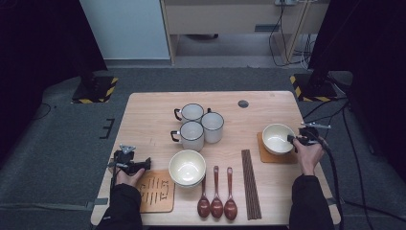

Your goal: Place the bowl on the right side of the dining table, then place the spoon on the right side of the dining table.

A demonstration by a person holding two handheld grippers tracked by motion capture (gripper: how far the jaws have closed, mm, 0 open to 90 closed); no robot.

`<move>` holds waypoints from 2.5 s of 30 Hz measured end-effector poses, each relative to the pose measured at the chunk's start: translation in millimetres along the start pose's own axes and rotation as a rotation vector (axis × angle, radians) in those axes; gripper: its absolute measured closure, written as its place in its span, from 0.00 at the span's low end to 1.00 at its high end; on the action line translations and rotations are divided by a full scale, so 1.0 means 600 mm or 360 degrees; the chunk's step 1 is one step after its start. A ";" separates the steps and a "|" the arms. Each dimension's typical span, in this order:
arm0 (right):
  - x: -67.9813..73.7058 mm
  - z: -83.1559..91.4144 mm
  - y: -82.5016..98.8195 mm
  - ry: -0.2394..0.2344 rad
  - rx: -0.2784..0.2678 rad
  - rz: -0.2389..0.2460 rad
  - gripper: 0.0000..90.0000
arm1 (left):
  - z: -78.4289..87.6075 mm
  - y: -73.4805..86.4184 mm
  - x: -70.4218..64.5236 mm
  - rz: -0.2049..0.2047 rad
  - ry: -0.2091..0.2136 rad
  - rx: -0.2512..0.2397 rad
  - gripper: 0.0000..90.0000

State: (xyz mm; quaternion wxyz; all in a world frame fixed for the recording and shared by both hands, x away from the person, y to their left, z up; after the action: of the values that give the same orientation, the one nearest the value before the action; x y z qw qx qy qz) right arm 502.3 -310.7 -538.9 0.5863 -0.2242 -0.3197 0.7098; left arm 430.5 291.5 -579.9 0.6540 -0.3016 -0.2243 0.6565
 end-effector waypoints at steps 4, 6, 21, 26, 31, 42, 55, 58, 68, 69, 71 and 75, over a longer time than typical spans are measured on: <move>-0.001 -0.001 0.001 0.0002 0.0003 0.0006 0.92 | 0.000 0.000 0.000 0.0000 0.0000 0.0000 0.00; -0.002 -0.001 0.001 0.0009 0.0000 0.0006 0.92 | 0.000 0.000 0.000 0.0000 0.0000 0.0000 0.00; 0.000 0.024 -0.015 0.0033 -0.0117 0.0059 0.67 | 0.001 0.001 -0.001 0.0018 -0.0013 -0.0003 0.00; 0.004 0.039 -0.023 0.0037 -0.0167 0.0090 0.57 | 0.002 0.002 0.000 0.0029 -0.0022 -0.0003 0.00; 0.008 0.050 -0.030 0.0027 -0.0212 0.0102 0.52 | 0.007 0.001 0.003 0.0024 -0.0006 -0.0033 0.07; 0.032 0.069 -0.046 -0.0023 -0.0283 0.0155 0.48 | 0.045 -0.013 -0.008 0.0075 0.0159 -0.0132 0.40; 0.058 0.093 -0.054 -0.0072 -0.0337 0.0217 0.45 | 0.083 -0.041 -0.060 -0.0030 0.0335 -0.0270 0.44; 0.061 0.096 -0.054 -0.0082 -0.0349 0.0216 0.45 | 0.091 -0.046 -0.069 -0.0033 0.0369 -0.0294 0.44; 0.073 0.105 -0.054 -0.0102 -0.0358 0.0246 0.44 | 0.121 -0.064 -0.097 -0.0047 0.0464 -0.0380 0.45; 0.075 0.107 -0.054 -0.0104 -0.0362 0.0258 0.44 | 0.123 -0.065 -0.100 -0.0050 0.0471 -0.0386 0.46; 0.078 0.108 -0.053 -0.0112 -0.0362 0.0261 0.44 | 0.129 -0.067 -0.105 -0.0055 0.0486 -0.0400 0.46; 0.084 0.113 -0.054 -0.0123 -0.0371 0.0279 0.45 | 0.138 -0.071 -0.116 -0.0060 0.0510 -0.0421 0.49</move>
State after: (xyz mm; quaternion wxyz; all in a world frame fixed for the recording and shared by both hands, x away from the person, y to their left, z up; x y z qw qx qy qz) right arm 467.0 -271.0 -466.0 0.4793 -0.2903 -0.4015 0.7244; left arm 401.8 232.4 -483.8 0.6481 -0.4812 -0.2073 0.5526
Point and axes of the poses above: each handheld gripper's, and its own axes: z roughly backward along the jaws, y roughly out of its underside, x roughly to its left, the point moved 6 cm from there along -z, roughly forward along the jaws, and after that the axes turned 9 degrees about z, right-handed, at the moved point
